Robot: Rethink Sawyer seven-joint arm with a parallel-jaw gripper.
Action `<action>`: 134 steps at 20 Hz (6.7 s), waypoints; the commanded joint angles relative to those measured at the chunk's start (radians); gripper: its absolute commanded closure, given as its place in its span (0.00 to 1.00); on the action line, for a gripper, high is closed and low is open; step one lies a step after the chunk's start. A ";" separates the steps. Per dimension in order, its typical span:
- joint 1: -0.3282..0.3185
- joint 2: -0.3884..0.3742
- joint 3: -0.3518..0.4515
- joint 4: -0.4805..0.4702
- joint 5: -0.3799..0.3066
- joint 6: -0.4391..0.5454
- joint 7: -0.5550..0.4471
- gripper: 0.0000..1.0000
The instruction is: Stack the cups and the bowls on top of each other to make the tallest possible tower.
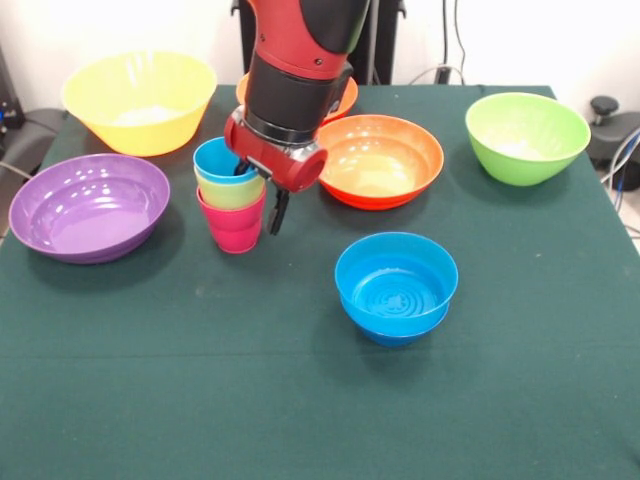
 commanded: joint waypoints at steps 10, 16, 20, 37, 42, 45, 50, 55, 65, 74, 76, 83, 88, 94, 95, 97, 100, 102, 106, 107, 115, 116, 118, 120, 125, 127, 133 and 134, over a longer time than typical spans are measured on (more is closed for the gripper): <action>-0.058 0.070 0.164 0.016 0.014 -0.029 0.135 0.00; -0.069 0.061 0.183 0.022 0.011 0.001 0.123 0.00; -0.072 0.060 0.188 0.024 0.012 0.013 0.122 0.00; -0.061 0.065 0.171 0.009 0.014 0.038 0.125 1.00; -0.057 0.067 0.166 0.005 0.015 0.046 0.126 1.00; -0.057 0.067 0.166 0.003 0.017 0.053 0.126 1.00; -0.056 0.042 0.162 0.003 0.017 0.079 0.121 1.00; -0.052 -0.007 0.159 0.009 0.012 0.114 0.109 1.00; -0.053 -0.041 0.162 0.009 0.009 0.133 0.103 1.00; -0.055 -0.053 0.164 0.003 0.004 0.138 0.096 1.00; -0.049 -0.057 0.158 -0.001 0.004 0.150 0.097 1.00; -0.038 -0.076 0.145 -0.015 0.002 0.193 0.093 1.00; -0.025 -0.084 0.125 -0.035 0.002 0.238 0.098 1.00; -0.010 -0.102 0.108 -0.081 -0.001 0.329 0.102 1.00; -0.008 -0.101 0.107 -0.087 -0.001 0.336 0.104 1.00; -0.003 -0.102 0.104 -0.105 0.001 0.363 0.109 1.00; 0.008 -0.103 0.088 -0.144 -0.002 0.422 0.115 1.00; 0.012 -0.102 0.082 -0.170 -0.005 0.456 0.115 1.00; 0.019 -0.092 0.073 -0.224 -0.007 0.518 0.119 1.00; 0.020 -0.090 0.072 -0.232 -0.007 0.529 0.120 1.00; 0.036 -0.078 0.058 -0.313 -0.023 0.652 0.123 1.00; 0.040 -0.077 0.055 -0.325 -0.025 0.669 0.124 1.00; 0.049 -0.076 0.053 -0.336 -0.026 0.685 0.130 1.00; 0.058 -0.072 0.052 -0.348 -0.025 0.700 0.136 1.00; 0.072 -0.034 0.046 -0.423 -0.018 0.754 0.159 1.00; 0.074 -0.013 0.041 -0.458 -0.016 0.772 0.169 1.00; 0.076 0.035 0.033 -0.556 -0.006 0.826 0.189 1.00; 0.078 0.044 0.030 -0.571 -0.005 0.830 0.194 1.00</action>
